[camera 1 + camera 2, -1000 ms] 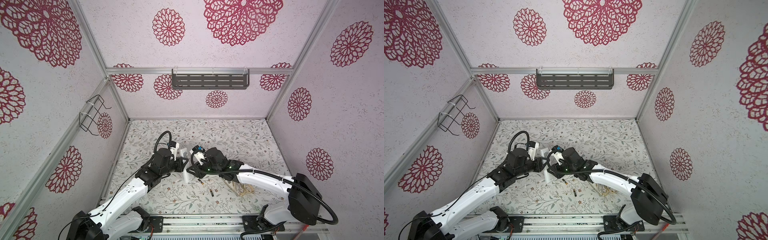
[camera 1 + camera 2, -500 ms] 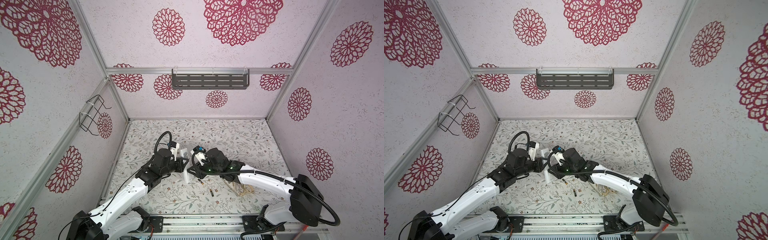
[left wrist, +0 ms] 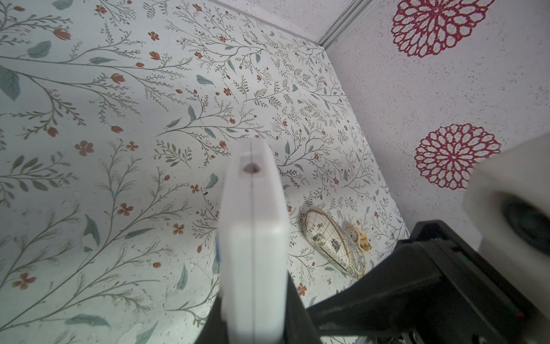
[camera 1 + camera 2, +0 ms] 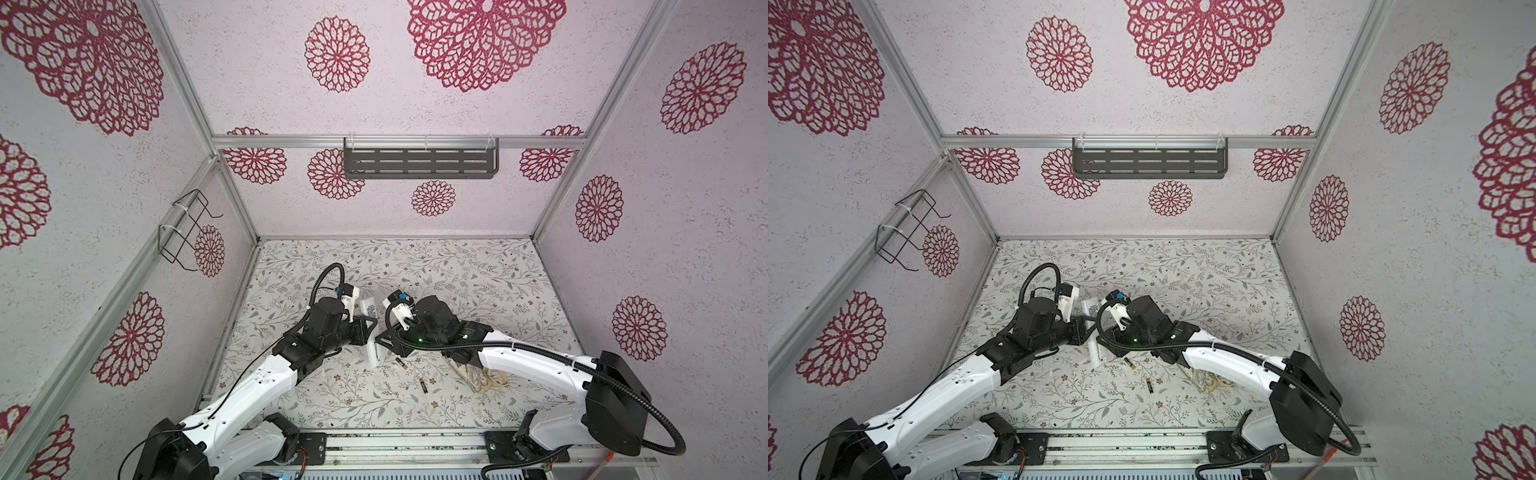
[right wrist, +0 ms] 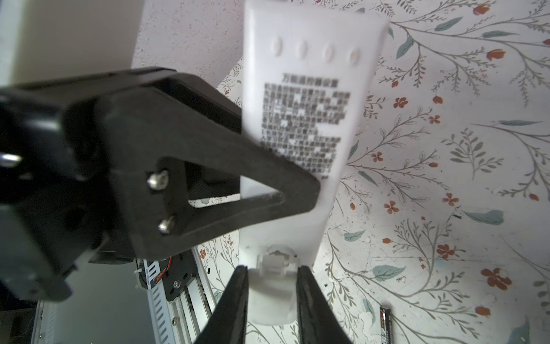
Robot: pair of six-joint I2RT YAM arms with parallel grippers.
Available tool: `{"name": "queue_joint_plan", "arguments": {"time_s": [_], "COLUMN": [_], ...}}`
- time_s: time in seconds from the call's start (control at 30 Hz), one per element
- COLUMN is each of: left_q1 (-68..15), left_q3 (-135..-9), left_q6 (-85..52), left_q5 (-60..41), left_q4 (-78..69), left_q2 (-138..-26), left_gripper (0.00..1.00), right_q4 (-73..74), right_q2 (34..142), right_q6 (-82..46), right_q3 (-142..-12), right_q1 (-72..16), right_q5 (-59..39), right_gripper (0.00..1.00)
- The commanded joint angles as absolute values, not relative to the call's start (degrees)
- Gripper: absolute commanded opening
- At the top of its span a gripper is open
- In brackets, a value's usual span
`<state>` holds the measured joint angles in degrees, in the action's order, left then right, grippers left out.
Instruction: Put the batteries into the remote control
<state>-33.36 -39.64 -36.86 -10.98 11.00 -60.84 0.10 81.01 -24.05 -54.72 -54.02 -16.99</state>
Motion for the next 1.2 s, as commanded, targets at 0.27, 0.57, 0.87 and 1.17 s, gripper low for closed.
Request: {"name": "queue_joint_plan", "arguments": {"time_s": [0.27, 0.57, 0.87, 1.17], "left_q1": [-30.39, -30.14, -29.8, -29.31], "left_q3": [-37.8, -37.44, -36.85, -35.61], "left_q6": [-37.48, -36.67, -35.7, -34.96], "left_q5": [-8.83, -9.14, -9.41, -9.4], "left_q4": [10.89, 10.99, 10.85, 10.95], "left_q2": [-60.22, -59.04, -57.01, -54.37], "left_gripper": [0.0, 0.0, 0.0, 0.0], "right_q4": [-5.42, -10.9, -15.07, -16.87], "right_q2": [75.57, 76.69, 80.86, 85.47], "right_q6": [-22.15, -19.35, -17.06, -16.42], "right_q3": [-51.96, -50.9, -51.83, -52.82], "right_q1": [-51.53, -47.52, -45.46, -45.17], "right_q5": [-11.67, -9.54, -7.03, -5.06], "right_gripper": [0.29, 0.3, 0.3, 0.31]}}
